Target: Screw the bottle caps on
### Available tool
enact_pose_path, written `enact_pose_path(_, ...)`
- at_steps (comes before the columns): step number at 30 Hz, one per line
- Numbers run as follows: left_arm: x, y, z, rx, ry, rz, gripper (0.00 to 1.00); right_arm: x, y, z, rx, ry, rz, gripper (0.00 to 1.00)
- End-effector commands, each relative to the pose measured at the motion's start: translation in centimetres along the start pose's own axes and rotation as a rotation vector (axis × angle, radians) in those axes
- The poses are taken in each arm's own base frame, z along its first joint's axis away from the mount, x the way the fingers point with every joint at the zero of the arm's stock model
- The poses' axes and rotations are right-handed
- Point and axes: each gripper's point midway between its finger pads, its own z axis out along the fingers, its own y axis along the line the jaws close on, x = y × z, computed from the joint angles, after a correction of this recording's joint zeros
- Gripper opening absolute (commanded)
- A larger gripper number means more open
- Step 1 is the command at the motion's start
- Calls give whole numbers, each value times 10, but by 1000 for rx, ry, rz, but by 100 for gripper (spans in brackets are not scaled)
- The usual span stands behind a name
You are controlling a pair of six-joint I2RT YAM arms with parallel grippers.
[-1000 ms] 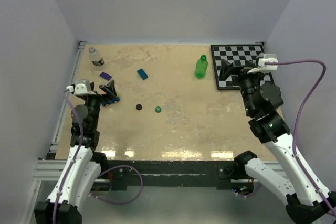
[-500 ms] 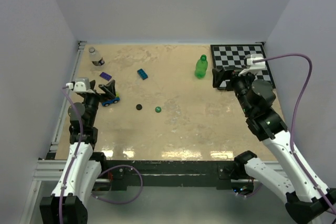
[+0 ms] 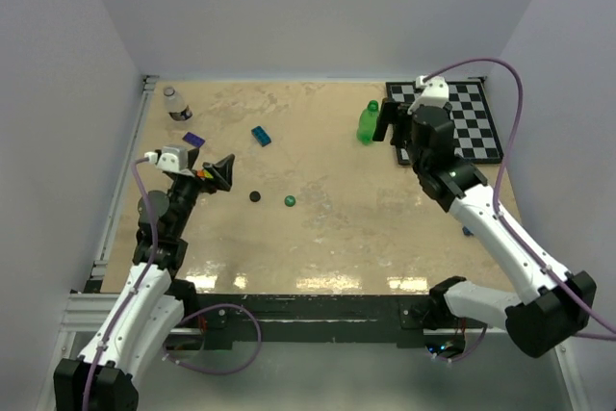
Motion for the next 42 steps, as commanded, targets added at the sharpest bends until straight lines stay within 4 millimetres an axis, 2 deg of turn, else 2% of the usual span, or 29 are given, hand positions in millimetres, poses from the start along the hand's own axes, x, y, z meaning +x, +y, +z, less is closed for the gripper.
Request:
enact_pose_path(1, -28, -18, -4, 45, -82, 53, 100, -20, 3, 23, 70, -34, 7, 99)
enact_pose_path(8, -27, -31, -9, 77, -70, 78, 100, 9, 8, 81, 32, 5, -58, 98)
enact_pose_path(11, -24, -32, -11, 74, -61, 72, 100, 25, 1, 107, 52, 50, -50, 95)
enact_pose_path(12, -24, -34, -11, 80, -60, 72, 100, 19, 4, 116, 43, 32, -38, 95)
enact_pose_path(14, -22, -37, -11, 95, -58, 70, 100, 29, 2, 134, 50, 60, -47, 93)
enact_pose_path(24, -16, -46, -7, 131, -49, 71, 100, 42, 11, 185, 35, 102, -79, 79)
enact_pose_path(29, -13, -46, -6, 135, -40, 79, 100, 47, 14, 197, 32, 118, -92, 71)
enact_pose_path(35, -7, -49, -4, 156, -13, 98, 100, 54, 17, 197, 7, 150, -105, 53)
enact_pose_path(38, -3, -52, -3, 176, 6, 105, 100, 56, 16, 193, 6, 167, -122, 36)
enact_pose_path(42, 4, -61, -2, 242, 33, 135, 100, 49, 18, 179, -26, 176, -144, 13)
